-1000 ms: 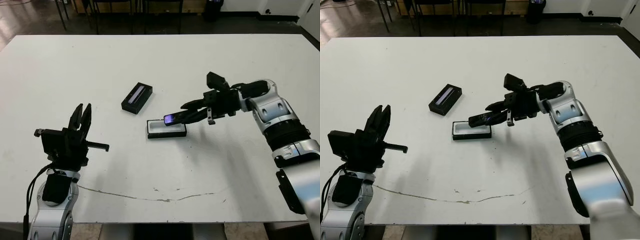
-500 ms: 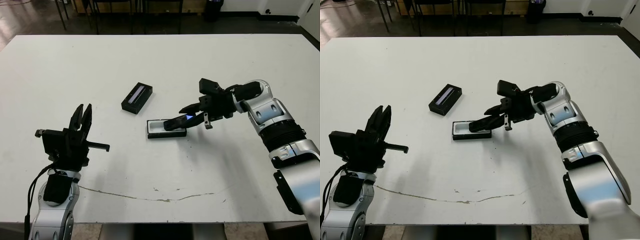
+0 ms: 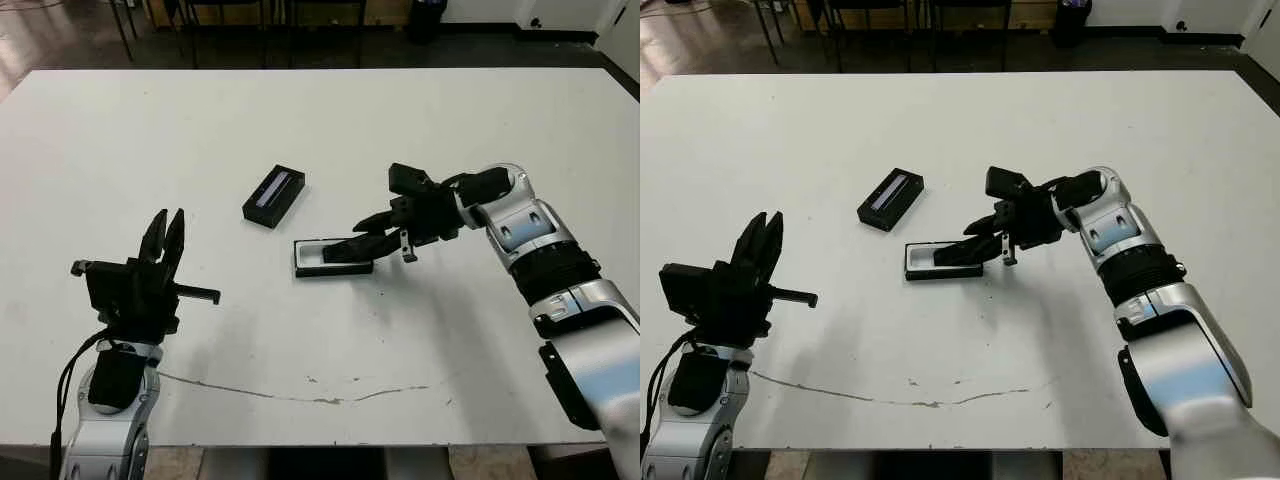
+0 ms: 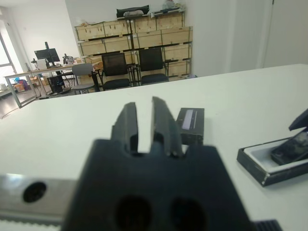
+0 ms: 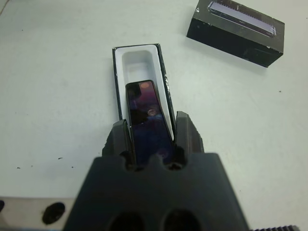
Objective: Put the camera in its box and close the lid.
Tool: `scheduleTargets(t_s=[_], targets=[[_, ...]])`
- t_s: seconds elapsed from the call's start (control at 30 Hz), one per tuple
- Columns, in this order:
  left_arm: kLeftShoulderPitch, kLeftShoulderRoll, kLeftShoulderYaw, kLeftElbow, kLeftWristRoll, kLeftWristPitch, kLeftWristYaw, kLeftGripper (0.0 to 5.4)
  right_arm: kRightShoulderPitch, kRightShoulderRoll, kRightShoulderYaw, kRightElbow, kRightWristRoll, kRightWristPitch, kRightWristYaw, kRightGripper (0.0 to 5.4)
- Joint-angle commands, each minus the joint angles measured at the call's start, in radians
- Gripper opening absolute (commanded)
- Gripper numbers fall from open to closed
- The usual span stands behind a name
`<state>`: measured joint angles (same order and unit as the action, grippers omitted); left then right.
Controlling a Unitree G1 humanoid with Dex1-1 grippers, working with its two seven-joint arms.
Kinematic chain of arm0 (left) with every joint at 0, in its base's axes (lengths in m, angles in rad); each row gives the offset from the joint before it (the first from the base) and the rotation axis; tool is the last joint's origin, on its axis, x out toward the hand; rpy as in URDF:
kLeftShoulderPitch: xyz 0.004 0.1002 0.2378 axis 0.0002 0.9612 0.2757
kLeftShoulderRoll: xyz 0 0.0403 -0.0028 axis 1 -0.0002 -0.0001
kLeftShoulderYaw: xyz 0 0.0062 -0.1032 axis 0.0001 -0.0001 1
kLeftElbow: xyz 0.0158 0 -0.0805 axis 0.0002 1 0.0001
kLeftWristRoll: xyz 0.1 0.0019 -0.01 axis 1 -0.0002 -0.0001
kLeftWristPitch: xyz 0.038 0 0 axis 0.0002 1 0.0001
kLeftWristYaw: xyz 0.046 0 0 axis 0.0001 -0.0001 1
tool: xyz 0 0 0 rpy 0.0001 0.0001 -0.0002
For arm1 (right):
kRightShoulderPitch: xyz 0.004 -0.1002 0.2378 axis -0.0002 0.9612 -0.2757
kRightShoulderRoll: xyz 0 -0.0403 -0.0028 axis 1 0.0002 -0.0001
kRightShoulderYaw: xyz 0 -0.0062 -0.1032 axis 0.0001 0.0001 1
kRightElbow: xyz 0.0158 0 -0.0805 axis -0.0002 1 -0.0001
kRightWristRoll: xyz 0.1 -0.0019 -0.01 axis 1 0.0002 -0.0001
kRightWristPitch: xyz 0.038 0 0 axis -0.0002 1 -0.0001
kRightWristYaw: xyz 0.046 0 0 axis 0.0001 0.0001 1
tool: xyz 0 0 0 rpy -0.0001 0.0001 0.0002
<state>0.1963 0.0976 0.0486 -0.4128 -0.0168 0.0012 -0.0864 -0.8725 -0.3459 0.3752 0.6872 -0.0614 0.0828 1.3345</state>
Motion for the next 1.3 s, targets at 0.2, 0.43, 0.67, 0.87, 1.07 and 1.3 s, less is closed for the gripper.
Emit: scheduleTargets(t_s=[0.2,0.43,0.67,0.87,1.07,1.3], targets=[[0.018,-0.003,-0.008,0.016,0.015,0.001,0.009,0.00,-0.001,0.075,0.050,0.000,-0.024,0.015,0.002,0.23],[0.022,-0.008,-0.004,0.016,0.007,0.004,0.009,0.00,-0.001,0.122,0.074,0.010,-0.034,0.029,-0.003,0.23],[0.024,-0.010,-0.001,0.014,0.002,0.007,0.009,0.00,0.008,0.158,0.068,0.047,-0.025,0.014,-0.018,0.23],[0.025,-0.006,0.000,0.020,0.010,-0.009,0.007,0.00,0.021,0.130,0.078,-0.009,-0.054,0.034,-0.061,0.81],[0.019,-0.006,0.002,0.016,0.006,0.006,0.006,0.00,0.040,0.046,0.046,-0.141,-0.064,-0.029,-0.105,2.14],[0.011,-0.003,0.000,0.025,0.011,-0.004,0.002,0.00,0.046,-0.028,-0.008,-0.196,-0.061,-0.093,-0.153,3.67]])
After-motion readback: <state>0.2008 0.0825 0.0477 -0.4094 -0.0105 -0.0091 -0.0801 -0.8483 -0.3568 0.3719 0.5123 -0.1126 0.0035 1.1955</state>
